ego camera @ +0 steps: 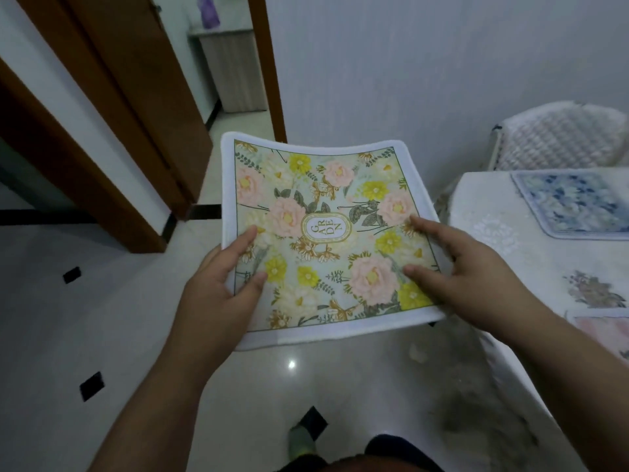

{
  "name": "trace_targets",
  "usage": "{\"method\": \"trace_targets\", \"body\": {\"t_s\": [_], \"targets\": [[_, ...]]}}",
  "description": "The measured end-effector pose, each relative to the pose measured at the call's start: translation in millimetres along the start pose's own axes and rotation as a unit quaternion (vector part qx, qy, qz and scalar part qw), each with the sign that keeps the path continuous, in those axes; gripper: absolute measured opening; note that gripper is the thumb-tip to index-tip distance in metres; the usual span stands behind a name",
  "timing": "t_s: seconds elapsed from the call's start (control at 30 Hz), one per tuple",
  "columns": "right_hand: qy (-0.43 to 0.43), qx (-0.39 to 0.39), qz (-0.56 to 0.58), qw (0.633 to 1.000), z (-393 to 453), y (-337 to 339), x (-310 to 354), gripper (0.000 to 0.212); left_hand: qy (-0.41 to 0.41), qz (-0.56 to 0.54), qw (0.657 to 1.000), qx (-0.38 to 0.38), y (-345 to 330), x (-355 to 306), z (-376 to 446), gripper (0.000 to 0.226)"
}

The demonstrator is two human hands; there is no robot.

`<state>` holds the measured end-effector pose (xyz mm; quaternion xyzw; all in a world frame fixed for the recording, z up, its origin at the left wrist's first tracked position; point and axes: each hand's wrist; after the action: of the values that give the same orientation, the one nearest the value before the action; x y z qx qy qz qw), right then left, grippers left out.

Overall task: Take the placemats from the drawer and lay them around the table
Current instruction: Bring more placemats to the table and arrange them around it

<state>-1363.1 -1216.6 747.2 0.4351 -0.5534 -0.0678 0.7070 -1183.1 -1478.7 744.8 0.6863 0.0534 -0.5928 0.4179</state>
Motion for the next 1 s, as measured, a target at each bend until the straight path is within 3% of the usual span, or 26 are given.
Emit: {"method": "trace_targets", "body": {"t_s": [0.23,0.47,1.0], "targets": [[-0.07,-0.091,0.016,0.993,51.1,-5.6,-0.3,0.066,-0.069,0.024,0.993,0.092,-12.4,-12.0,119.8,0.055],[-0.122,-0.153,0.046,0.98,135.7,18.1,-39.6,0.064,-0.126,0.053,0.98,0.141,-76.7,-47.2,236.6,0.057],[-0.148,-0.164,0.043,0.974,360.6,110.1,-122.9,0.064,-0.133,0.069,0.976,0.159,-221.1,-121.8,456.1,0.055]]}}
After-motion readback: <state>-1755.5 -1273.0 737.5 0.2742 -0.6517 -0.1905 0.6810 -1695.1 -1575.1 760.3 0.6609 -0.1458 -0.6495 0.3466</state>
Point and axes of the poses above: each hand's wrist, its own z-axis towards the middle knuckle, its own y-axis out of the back of the hand, x = y × z, and after that the axes turned 2 degrees about y, right-handed
